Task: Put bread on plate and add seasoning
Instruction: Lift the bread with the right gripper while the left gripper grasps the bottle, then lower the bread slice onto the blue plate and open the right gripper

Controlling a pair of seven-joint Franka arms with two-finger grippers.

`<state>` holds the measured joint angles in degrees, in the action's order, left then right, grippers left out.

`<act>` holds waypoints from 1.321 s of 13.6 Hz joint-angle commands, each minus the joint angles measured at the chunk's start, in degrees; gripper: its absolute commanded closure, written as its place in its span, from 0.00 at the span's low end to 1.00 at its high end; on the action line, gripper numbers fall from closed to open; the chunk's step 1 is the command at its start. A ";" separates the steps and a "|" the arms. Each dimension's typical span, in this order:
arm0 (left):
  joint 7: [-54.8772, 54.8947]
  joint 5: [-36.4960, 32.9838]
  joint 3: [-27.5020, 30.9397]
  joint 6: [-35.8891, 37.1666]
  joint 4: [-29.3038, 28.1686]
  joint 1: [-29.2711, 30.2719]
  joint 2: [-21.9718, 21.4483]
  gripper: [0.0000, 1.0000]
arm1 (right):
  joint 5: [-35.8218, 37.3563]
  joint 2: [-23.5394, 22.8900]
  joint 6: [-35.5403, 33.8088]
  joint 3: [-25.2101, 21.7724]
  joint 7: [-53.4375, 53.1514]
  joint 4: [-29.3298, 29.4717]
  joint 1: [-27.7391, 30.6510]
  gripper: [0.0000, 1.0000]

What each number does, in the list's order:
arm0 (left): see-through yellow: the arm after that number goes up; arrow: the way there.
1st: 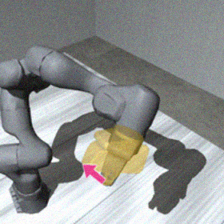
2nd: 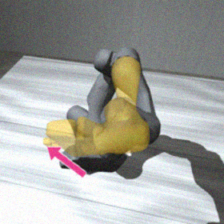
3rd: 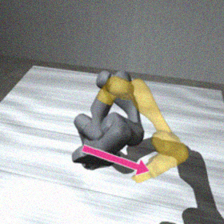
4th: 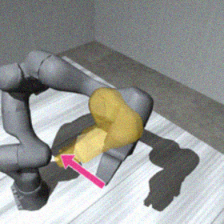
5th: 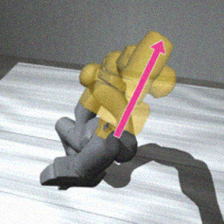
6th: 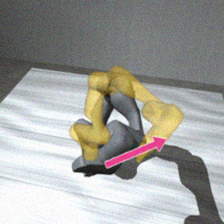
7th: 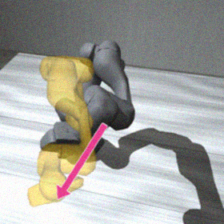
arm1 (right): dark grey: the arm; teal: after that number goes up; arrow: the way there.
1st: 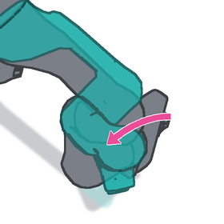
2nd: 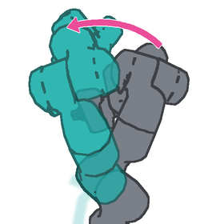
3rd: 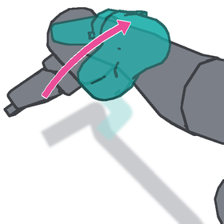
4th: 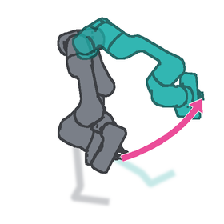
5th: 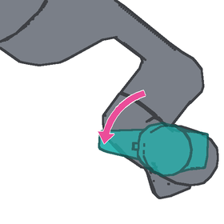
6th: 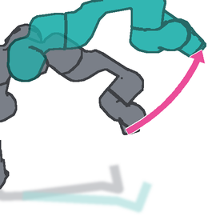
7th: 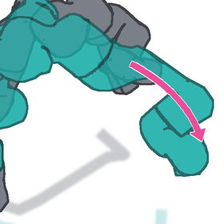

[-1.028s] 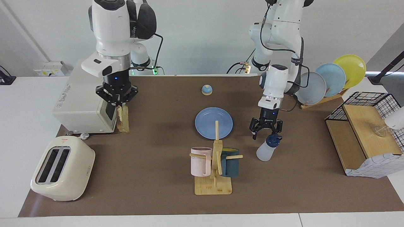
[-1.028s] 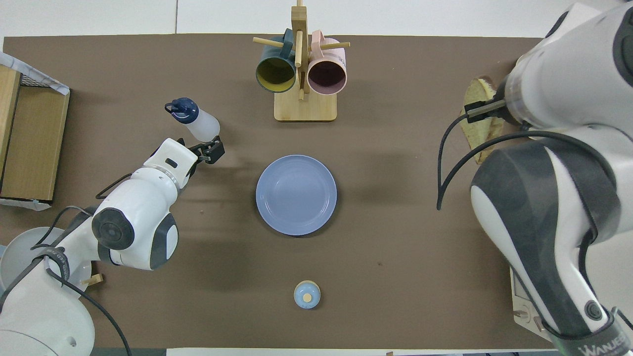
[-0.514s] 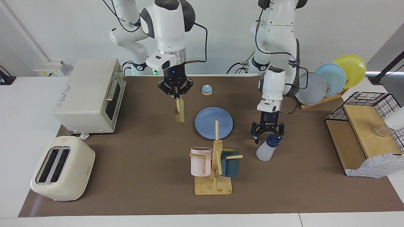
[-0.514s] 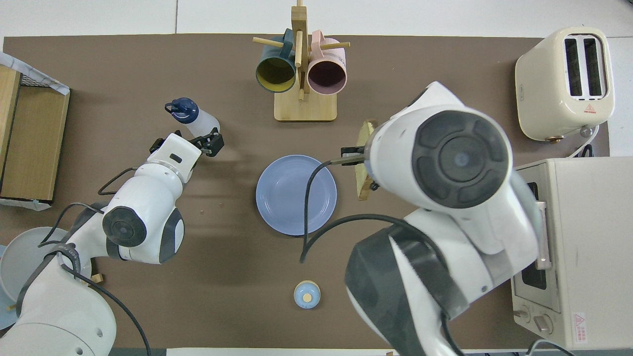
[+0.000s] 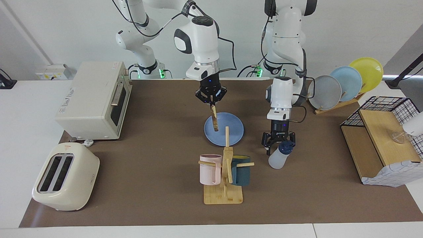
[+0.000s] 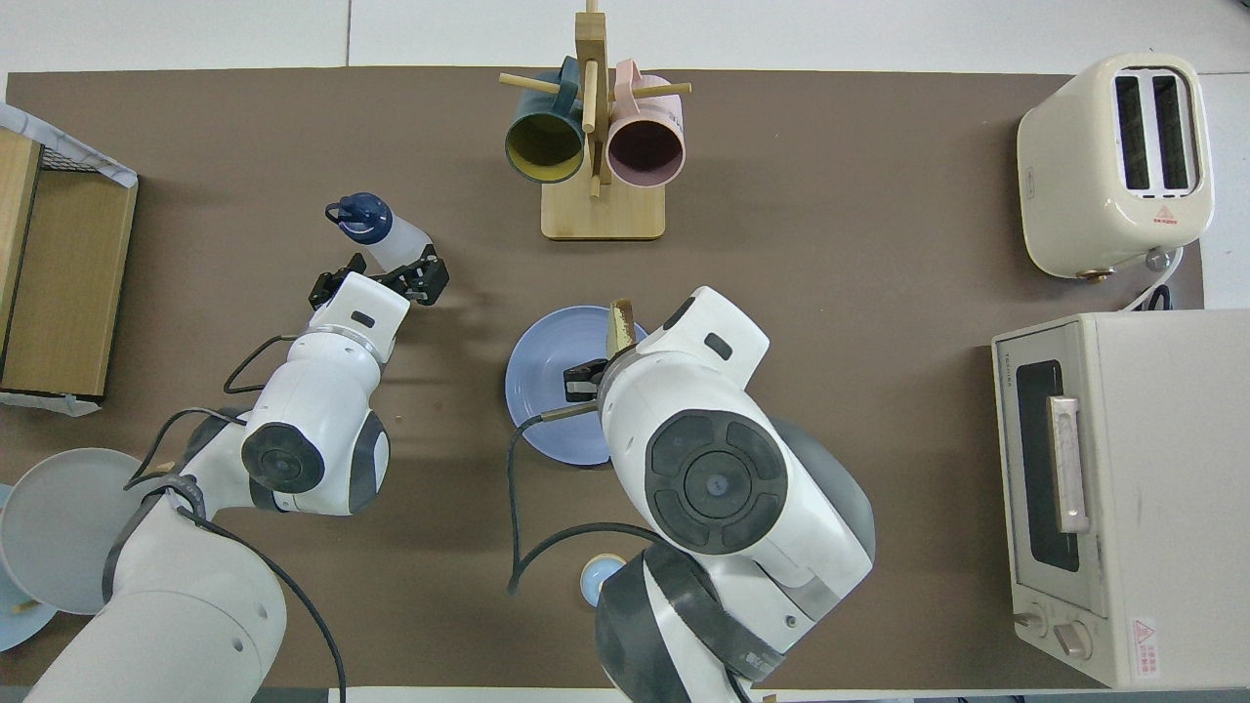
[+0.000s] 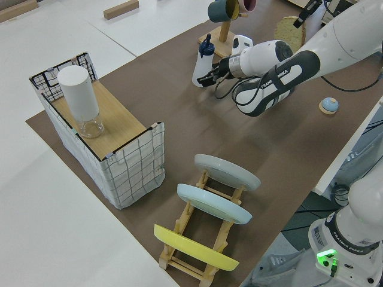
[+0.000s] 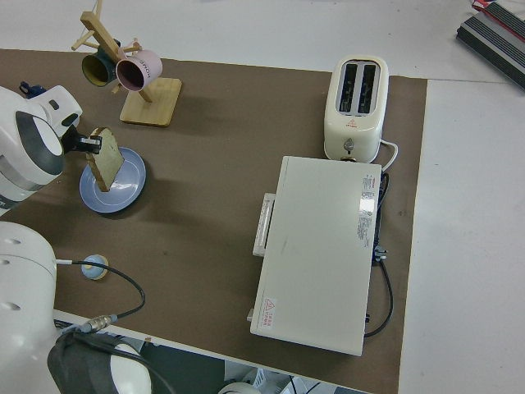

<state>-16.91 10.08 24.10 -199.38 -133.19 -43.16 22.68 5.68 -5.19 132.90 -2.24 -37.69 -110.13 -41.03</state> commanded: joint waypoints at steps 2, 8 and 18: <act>3.37 0.90 2.26 -0.31 2.32 -1.40 1.40 0.00 | -0.49 -0.70 6.40 -0.31 -4.23 -2.54 -1.95 1.00; 5.30 0.82 3.14 -0.04 4.87 -2.45 5.00 0.00 | -0.49 -1.75 15.46 -0.31 -3.88 -6.15 -1.86 1.00; 5.40 0.64 3.14 -0.31 4.96 -2.54 4.91 0.67 | -0.49 -1.58 21.79 -0.31 -4.93 -11.59 -1.95 1.00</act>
<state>-12.32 10.08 26.09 -199.33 -129.16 -44.57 26.67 5.68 -7.65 153.41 -2.55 -41.43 -120.38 -43.02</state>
